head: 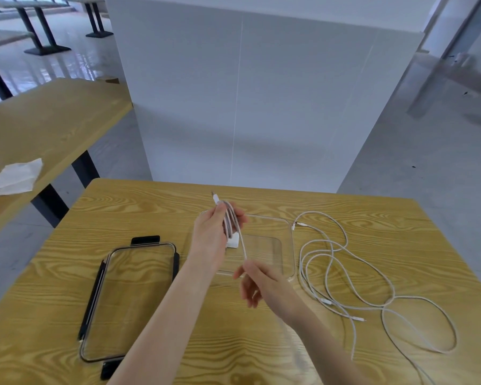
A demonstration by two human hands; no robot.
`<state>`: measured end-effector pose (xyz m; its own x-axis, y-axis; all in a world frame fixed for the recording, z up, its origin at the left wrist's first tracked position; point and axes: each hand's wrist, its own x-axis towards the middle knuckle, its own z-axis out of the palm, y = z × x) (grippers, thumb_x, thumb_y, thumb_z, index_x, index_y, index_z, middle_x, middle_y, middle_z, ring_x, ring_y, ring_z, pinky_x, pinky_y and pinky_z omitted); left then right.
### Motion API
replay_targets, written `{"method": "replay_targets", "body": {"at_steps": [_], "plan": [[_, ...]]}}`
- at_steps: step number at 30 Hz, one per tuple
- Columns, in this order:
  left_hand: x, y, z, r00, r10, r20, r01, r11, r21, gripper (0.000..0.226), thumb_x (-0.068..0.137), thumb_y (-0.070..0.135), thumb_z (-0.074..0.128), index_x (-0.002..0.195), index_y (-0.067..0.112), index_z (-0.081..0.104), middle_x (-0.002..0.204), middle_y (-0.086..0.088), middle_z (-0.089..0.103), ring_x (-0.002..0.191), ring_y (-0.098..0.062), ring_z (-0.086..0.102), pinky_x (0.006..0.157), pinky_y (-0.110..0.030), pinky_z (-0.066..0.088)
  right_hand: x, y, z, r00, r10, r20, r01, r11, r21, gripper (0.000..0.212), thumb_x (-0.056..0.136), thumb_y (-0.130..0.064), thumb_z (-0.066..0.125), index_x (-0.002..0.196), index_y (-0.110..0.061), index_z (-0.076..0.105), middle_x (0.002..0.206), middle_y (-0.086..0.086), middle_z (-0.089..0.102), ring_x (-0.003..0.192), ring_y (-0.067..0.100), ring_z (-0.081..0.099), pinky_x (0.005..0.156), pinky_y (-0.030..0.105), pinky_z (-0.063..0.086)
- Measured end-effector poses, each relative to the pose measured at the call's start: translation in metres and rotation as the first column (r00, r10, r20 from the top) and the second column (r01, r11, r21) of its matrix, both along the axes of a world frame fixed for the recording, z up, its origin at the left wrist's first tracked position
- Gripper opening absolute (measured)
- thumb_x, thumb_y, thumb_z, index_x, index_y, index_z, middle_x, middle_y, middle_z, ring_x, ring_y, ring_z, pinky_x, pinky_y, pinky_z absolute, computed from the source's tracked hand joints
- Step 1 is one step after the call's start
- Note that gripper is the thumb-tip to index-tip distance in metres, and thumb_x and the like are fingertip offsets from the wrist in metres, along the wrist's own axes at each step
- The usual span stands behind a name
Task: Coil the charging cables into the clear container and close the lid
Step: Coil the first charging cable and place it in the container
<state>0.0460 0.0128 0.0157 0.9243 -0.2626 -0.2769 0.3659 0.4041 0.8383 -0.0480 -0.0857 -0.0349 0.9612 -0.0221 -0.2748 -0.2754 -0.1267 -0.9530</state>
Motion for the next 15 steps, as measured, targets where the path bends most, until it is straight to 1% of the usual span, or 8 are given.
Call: {"method": "replay_targets", "body": {"at_steps": [2, 4, 7, 8, 10, 11, 13, 15], "plan": [[-0.003, 0.002, 0.005, 0.995, -0.095, -0.024, 0.092, 0.989, -0.112, 0.031, 0.098, 0.017, 0.039, 0.094, -0.002, 0.062, 0.060, -0.003, 0.064, 0.054, -0.013, 0.062, 0.060, -0.025, 0.052, 0.001, -0.002, -0.007, 0.999, 0.033, -0.036, -0.034, 0.999, -0.021, 0.042, 0.098, -0.038, 0.036, 0.079, -0.013, 0.063, 0.062, -0.001, 0.061, 0.057, 0.014, 0.057, 0.056, 0.025, 0.044], [-0.008, 0.005, 0.007, 0.977, -0.214, 0.002, 0.211, 0.962, -0.171, 0.033, 0.098, 0.017, 0.038, 0.101, -0.006, 0.061, 0.059, -0.003, 0.059, 0.051, -0.013, 0.057, 0.056, -0.023, 0.049, 0.003, -0.005, -0.010, 0.998, 0.038, -0.060, -0.039, 0.999, -0.017, 0.045, 0.092, -0.047, 0.040, 0.071, -0.015, 0.063, 0.066, -0.002, 0.063, 0.066, 0.012, 0.059, 0.066, 0.029, 0.048], [-0.017, 0.009, 0.010, 0.924, -0.366, 0.110, 0.378, 0.917, -0.125, 0.034, 0.099, 0.018, 0.036, 0.103, -0.005, 0.061, 0.056, 0.000, 0.051, 0.047, -0.011, 0.048, 0.053, -0.019, 0.044, 0.009, -0.018, -0.012, 0.994, 0.036, -0.101, -0.045, 0.995, -0.089, 0.043, 0.082, -0.057, 0.055, 0.057, -0.022, 0.060, 0.066, -0.008, 0.067, 0.077, 0.009, 0.060, 0.086, 0.034, 0.046], [-0.019, 0.011, 0.010, 0.904, -0.403, 0.143, 0.418, 0.904, -0.092, 0.035, 0.099, 0.018, 0.035, 0.102, -0.004, 0.062, 0.056, 0.000, 0.051, 0.046, -0.010, 0.045, 0.052, -0.019, 0.042, 0.010, -0.024, -0.011, 0.993, 0.032, -0.111, -0.045, 0.992, -0.120, 0.042, 0.075, -0.059, 0.060, 0.054, -0.023, 0.060, 0.065, -0.010, 0.067, 0.077, 0.005, 0.059, 0.086, 0.030, 0.045], [-0.024, 0.015, 0.010, 0.866, -0.468, 0.177, 0.477, 0.879, -0.011, 0.035, 0.098, 0.019, 0.035, 0.101, -0.003, 0.062, 0.056, 0.001, 0.053, 0.045, -0.009, 0.044, 0.051, -0.018, 0.041, 0.012, -0.036, -0.007, 0.992, 0.027, -0.124, -0.046, 0.987, -0.152, 0.038, 0.060, -0.058, 0.066, 0.055, -0.021, 0.061, 0.057, -0.010, 0.062, 0.064, 0.003, 0.057, 0.072, 0.021, 0.042], [-0.026, 0.017, 0.009, 0.847, -0.500, 0.182, 0.504, 0.863, 0.030, 0.035, 0.097, 0.020, 0.035, 0.101, -0.002, 0.062, 0.057, 0.001, 0.056, 0.045, -0.009, 0.045, 0.052, -0.018, 0.041, 0.012, -0.043, -0.003, 0.992, 0.040, -0.122, -0.057, 0.989, -0.137, 0.033, 0.058, -0.052, 0.071, 0.057, -0.020, 0.062, 0.053, -0.007, 0.057, 0.055, 0.006, 0.052, 0.064, 0.020, 0.040], [-0.030, 0.020, 0.006, 0.797, -0.579, 0.171, 0.570, 0.815, 0.104, 0.036, 0.097, 0.022, 0.035, 0.101, -0.001, 0.063, 0.061, 0.000, 0.062, 0.046, -0.008, 0.048, 0.058, -0.020, 0.044, 0.014, -0.056, 0.006, 0.991, 0.073, -0.108, -0.084, 0.992, -0.099, 0.023, 0.057, -0.039, 0.077, 0.064, -0.021, 0.065, 0.050, -0.005, 0.049, 0.048, 0.009, 0.042, 0.053, 0.019, 0.034], [-0.033, 0.022, 0.002, 0.736, -0.660, 0.149, 0.631, 0.749, 0.203, 0.036, 0.098, 0.023, 0.036, 0.102, 0.000, 0.063, 0.069, -0.003, 0.068, 0.048, -0.008, 0.051, 0.062, -0.023, 0.044, 0.018, -0.067, 0.016, 0.993, 0.081, -0.089, -0.088, 0.993, -0.081, 0.026, 0.056, -0.031, 0.079, 0.077, -0.019, 0.069, 0.052, -0.003, 0.044, 0.046, 0.008, 0.036, 0.048, 0.018, 0.029]]}}
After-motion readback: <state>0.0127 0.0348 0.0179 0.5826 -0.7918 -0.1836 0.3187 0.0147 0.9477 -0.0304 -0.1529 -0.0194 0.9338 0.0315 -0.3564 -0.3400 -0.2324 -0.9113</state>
